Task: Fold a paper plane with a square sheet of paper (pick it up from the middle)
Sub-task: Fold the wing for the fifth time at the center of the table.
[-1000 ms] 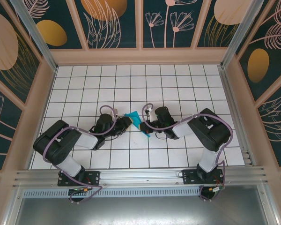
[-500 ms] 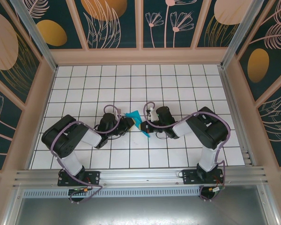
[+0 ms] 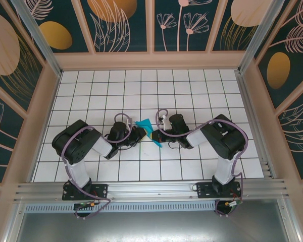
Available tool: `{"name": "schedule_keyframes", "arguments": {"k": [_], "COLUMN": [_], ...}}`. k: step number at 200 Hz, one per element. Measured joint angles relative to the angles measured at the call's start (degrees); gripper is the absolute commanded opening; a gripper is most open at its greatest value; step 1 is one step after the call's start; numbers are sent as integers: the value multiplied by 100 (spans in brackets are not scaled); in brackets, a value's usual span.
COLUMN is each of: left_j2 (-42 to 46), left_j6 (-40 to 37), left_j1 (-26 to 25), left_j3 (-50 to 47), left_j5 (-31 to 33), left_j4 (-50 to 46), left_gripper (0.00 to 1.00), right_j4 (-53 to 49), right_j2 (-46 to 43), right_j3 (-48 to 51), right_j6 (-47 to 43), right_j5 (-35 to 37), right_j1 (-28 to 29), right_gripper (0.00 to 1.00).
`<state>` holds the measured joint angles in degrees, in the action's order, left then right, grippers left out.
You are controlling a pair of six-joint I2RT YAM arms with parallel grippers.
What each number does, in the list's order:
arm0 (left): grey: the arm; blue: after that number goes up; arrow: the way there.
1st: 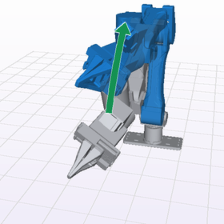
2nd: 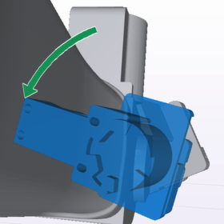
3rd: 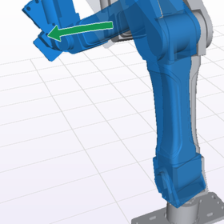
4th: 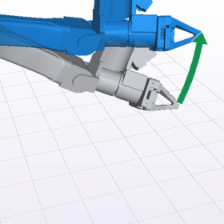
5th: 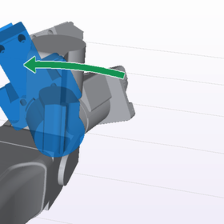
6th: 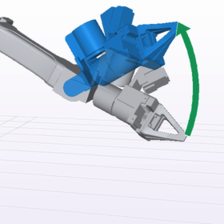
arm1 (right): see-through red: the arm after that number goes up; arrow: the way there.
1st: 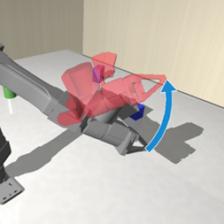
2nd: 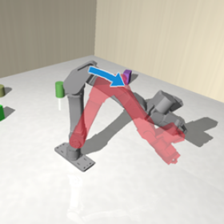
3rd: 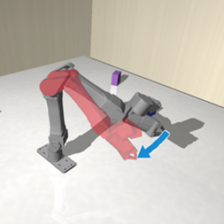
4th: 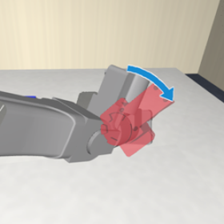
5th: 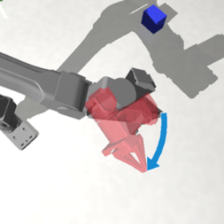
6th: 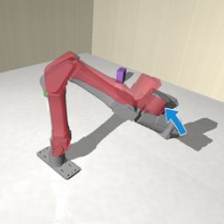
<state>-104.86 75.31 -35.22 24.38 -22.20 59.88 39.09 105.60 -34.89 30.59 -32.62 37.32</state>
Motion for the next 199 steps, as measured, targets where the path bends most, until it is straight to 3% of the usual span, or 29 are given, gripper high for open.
{"name": "schedule_keyframes", "arguments": {"k": [96, 199], "left_j2": [-280, -358], "left_j6": [-50, -197], "left_j1": [0, -13], "left_j3": [337, 501], "left_j5": [-7, 7], "left_j4": [-170, -463], "left_gripper": [11, 9], "right_j4": [11, -444], "right_j2": [20, -72], "right_j3": [0, -153], "right_j6": [-2, -22], "right_j5": [-37, -90], "right_j1": [-15, -26], "right_gripper": [0, 13]}}
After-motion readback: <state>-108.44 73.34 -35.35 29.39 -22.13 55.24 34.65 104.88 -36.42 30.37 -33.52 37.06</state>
